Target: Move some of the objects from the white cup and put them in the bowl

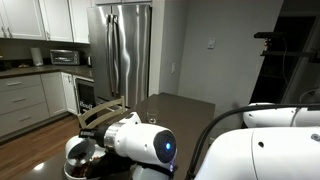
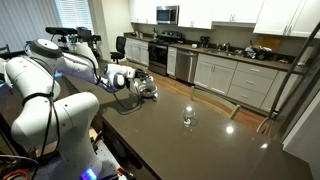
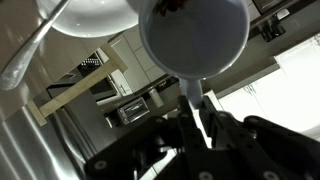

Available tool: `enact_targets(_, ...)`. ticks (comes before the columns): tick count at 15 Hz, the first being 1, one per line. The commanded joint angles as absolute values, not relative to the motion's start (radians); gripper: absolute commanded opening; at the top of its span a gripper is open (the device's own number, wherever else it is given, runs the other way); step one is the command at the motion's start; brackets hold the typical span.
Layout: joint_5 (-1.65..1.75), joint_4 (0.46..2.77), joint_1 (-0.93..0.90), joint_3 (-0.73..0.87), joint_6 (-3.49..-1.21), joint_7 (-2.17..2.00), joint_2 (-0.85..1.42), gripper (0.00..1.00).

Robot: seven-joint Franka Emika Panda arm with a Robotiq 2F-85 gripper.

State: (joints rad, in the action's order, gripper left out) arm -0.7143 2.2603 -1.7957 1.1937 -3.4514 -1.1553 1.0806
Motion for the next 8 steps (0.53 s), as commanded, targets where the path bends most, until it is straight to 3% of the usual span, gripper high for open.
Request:
enact_targets(1, -0.677, 2.275, -1.777, 1.203, -3.468, -1.136, 1.012, 0.06)
enact_targets(8, -0.651, 2.28, -1.755, 1.202, -3.468, -1.14, 0.93, 0.06)
